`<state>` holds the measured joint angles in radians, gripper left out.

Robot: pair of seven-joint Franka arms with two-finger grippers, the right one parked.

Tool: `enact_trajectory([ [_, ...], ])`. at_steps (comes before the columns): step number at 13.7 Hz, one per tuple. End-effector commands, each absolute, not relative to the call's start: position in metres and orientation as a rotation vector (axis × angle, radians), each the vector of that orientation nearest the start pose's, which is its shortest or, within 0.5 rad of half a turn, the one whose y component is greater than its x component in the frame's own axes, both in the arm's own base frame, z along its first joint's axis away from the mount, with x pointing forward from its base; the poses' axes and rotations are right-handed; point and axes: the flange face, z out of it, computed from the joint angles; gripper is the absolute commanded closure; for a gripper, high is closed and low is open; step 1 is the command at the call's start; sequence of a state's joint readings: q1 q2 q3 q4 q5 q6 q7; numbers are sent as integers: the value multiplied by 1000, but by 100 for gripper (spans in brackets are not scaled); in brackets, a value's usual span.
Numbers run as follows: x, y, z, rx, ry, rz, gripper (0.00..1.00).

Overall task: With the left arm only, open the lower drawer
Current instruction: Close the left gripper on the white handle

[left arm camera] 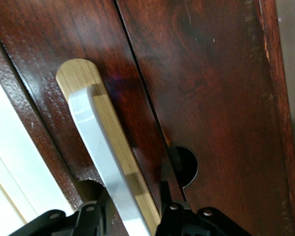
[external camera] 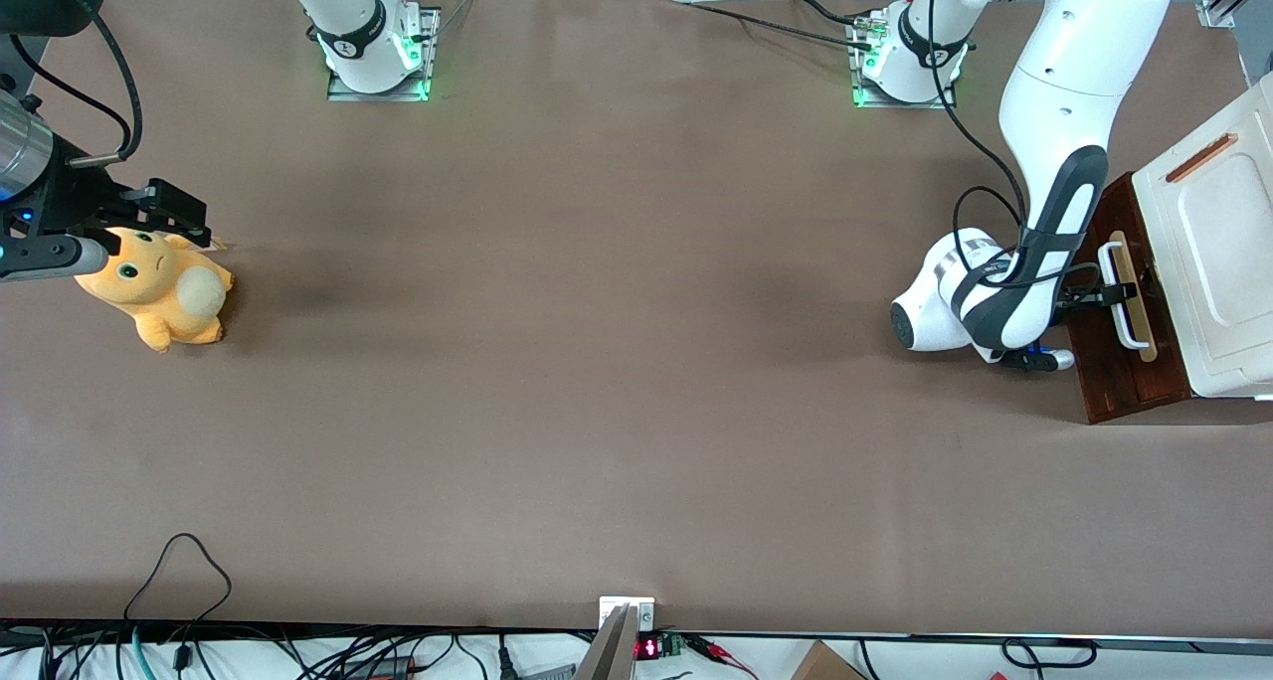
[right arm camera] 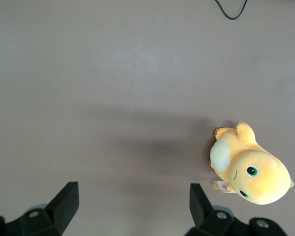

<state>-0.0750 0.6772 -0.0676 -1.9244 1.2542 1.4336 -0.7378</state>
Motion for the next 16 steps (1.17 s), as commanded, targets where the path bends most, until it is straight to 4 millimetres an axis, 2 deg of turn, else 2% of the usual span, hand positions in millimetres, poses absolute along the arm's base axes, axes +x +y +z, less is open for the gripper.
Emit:
enact_trajectory([
  [1,545,39,159,-1621,78,393,66],
  [16,548,38,165,-1612,40,366,83],
])
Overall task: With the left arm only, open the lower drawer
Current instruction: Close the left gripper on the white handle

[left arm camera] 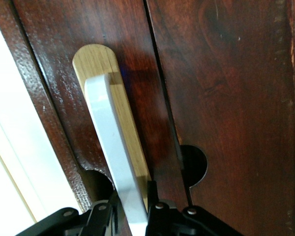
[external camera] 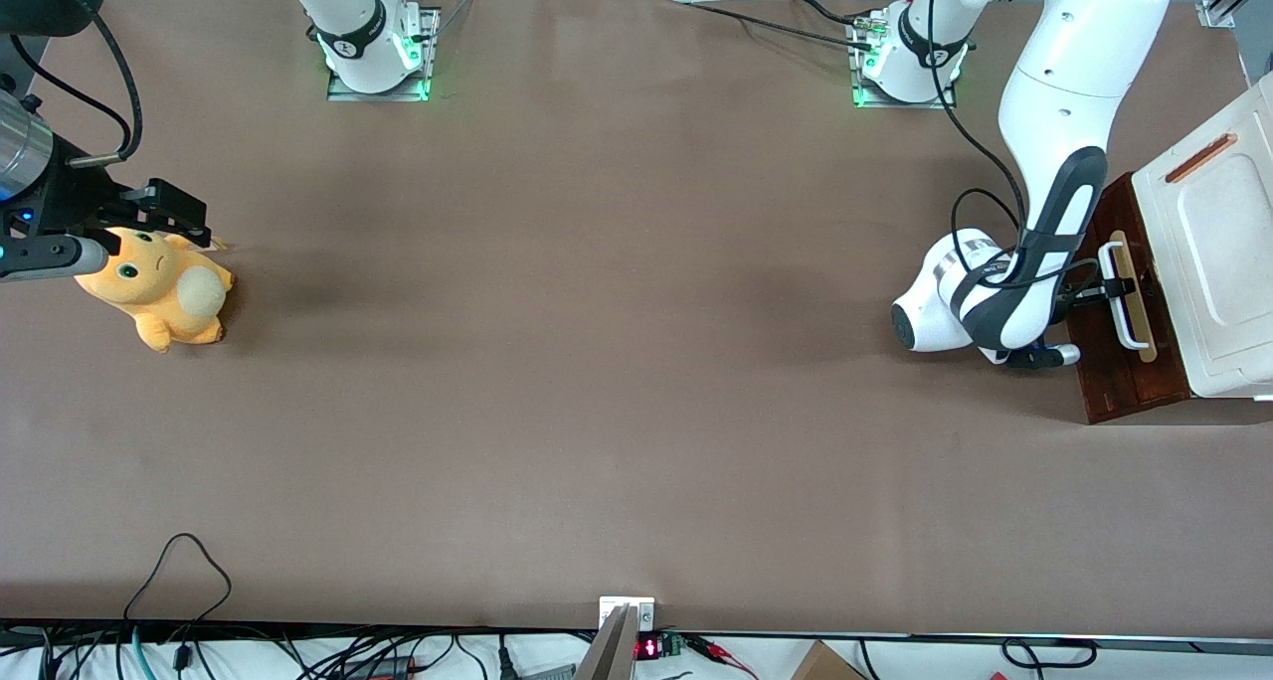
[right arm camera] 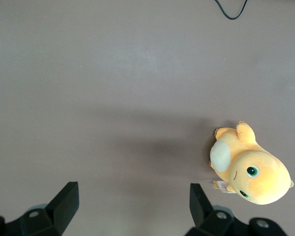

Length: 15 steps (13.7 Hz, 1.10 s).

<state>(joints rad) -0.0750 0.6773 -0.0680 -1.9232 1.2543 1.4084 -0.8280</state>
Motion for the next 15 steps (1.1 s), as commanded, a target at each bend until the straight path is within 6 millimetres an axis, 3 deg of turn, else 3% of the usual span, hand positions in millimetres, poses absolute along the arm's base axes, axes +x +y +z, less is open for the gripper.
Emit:
enact_trajectory([
  [1,548,38,165,-1612,38,363,84],
  [15,555,18,173,-1654,14,349,86],
])
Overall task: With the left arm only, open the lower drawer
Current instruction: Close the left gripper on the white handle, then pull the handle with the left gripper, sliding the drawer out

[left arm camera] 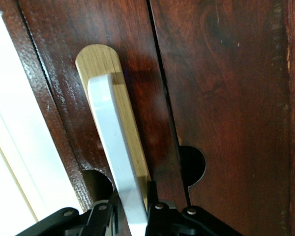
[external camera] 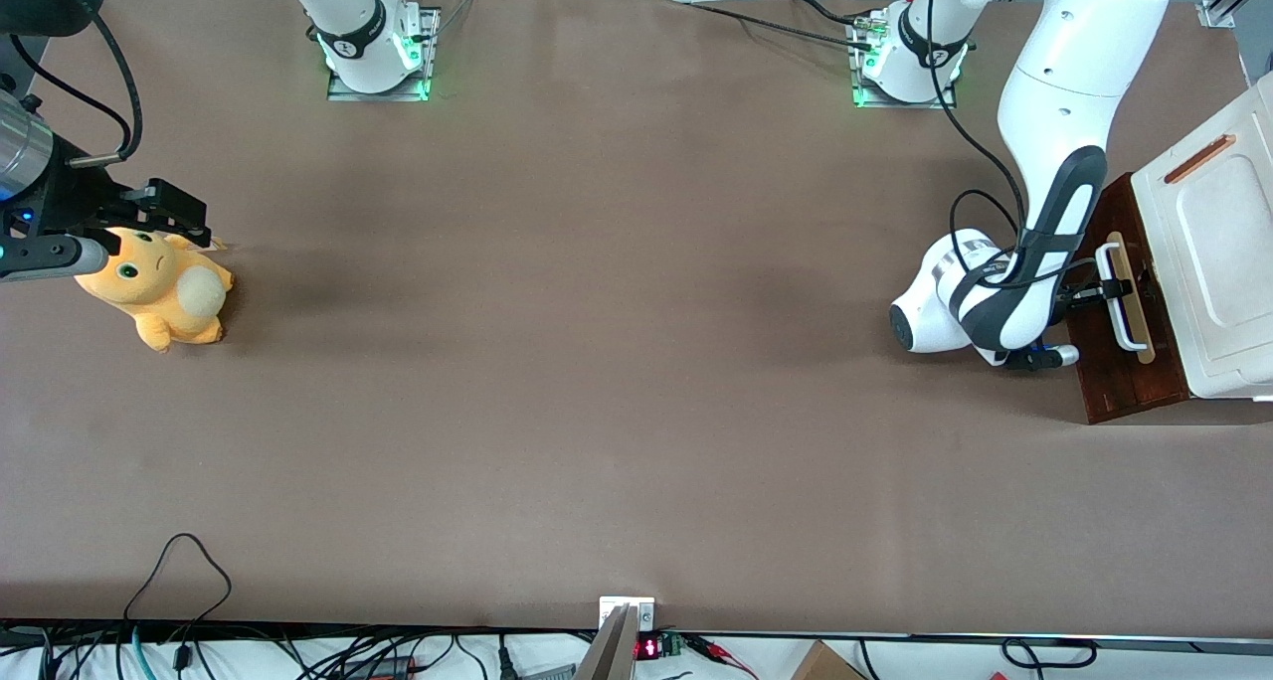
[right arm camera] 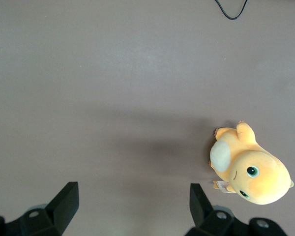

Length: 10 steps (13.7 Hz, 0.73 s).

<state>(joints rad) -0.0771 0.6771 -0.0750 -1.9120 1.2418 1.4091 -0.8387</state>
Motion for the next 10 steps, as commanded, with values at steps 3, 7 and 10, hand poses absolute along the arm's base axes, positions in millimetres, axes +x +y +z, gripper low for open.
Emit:
enact_trajectory([
  [3,557,8,176,-1677,-4,349,86],
  [7,555,-5,175,-1699,-12,357,86],
  [10,554,-13,175,-1707,-12,353,86],
])
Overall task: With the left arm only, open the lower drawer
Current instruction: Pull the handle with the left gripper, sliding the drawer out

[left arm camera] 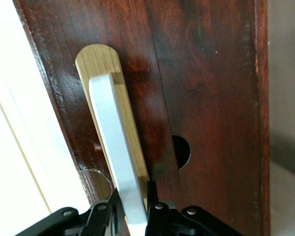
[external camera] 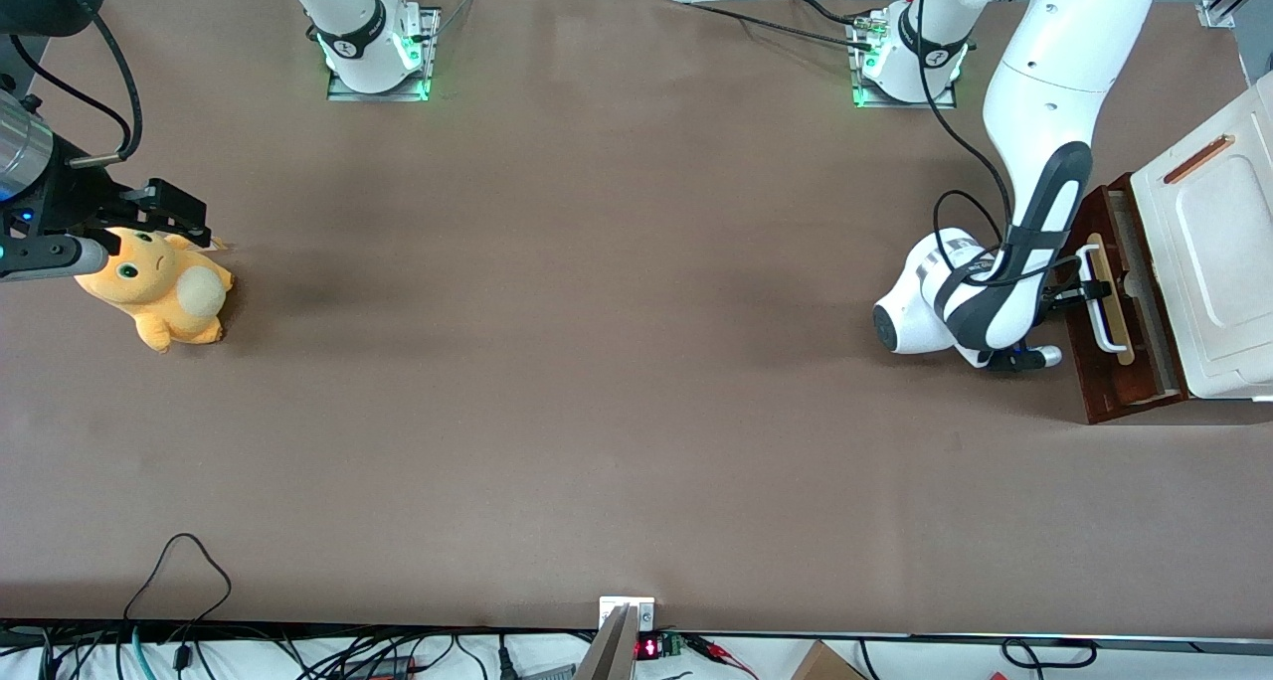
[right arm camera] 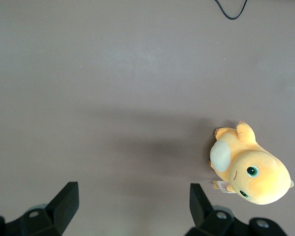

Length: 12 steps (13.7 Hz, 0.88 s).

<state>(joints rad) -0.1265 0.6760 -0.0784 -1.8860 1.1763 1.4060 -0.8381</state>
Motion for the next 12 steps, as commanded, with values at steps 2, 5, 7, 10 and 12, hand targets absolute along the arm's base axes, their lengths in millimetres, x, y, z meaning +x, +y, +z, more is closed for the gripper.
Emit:
enact_trajectory([
  [2,554,-16,176,-1709,-14,350,86],
  [5,552,-26,177,-1724,-22,349,86],
  [7,551,-31,177,-1730,-24,351,86],
  [10,549,-39,176,-1735,-26,344,86],
  [12,552,-49,180,-1757,-39,341,86],
])
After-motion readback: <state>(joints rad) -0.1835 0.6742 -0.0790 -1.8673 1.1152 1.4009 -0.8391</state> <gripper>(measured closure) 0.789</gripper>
